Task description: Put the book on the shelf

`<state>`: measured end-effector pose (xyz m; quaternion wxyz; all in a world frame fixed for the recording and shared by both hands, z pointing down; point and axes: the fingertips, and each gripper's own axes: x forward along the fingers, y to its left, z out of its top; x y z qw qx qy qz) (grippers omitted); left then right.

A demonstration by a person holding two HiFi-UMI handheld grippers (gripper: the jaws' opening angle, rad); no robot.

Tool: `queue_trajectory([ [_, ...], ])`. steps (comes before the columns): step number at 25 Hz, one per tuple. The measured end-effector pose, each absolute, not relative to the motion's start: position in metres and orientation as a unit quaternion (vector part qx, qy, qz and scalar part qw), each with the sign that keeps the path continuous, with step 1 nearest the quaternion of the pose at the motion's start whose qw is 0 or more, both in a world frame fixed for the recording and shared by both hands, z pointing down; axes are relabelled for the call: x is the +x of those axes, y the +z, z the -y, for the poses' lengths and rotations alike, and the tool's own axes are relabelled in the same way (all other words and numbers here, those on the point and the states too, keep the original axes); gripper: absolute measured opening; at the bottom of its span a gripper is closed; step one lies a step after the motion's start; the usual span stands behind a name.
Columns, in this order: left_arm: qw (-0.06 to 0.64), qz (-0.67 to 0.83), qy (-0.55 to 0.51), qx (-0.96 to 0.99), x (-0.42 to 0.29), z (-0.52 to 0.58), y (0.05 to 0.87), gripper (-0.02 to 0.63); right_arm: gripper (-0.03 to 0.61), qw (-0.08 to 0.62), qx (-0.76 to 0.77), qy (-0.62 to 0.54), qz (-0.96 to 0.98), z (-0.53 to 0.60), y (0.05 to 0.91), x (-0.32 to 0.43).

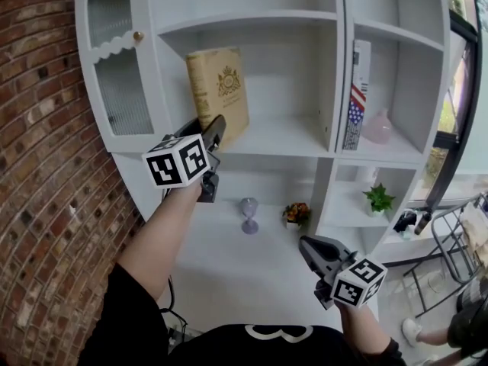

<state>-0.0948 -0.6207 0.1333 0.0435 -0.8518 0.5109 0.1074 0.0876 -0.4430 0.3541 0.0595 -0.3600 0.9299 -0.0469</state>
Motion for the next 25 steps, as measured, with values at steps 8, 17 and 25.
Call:
queue_trajectory([
  [8, 0.048, -0.551, 0.07, -0.83, -0.091, 0.652, 0.139, 0.186, 0.011, 0.064, -0.368, -0.051, -0.926, 0.444, 0.358, 0.096],
  [17, 0.042, -0.569, 0.045, -0.82, -0.086, 0.665, 0.15, 0.193, 0.011, 0.068, -0.374, -0.05, -0.924, 0.441, 0.357, 0.103],
  [25, 0.023, -0.556, 0.033, -0.83, -0.084, 0.669, 0.161, 0.205, 0.011, 0.068, -0.368, -0.048, -0.926, 0.438, 0.355, 0.099],
])
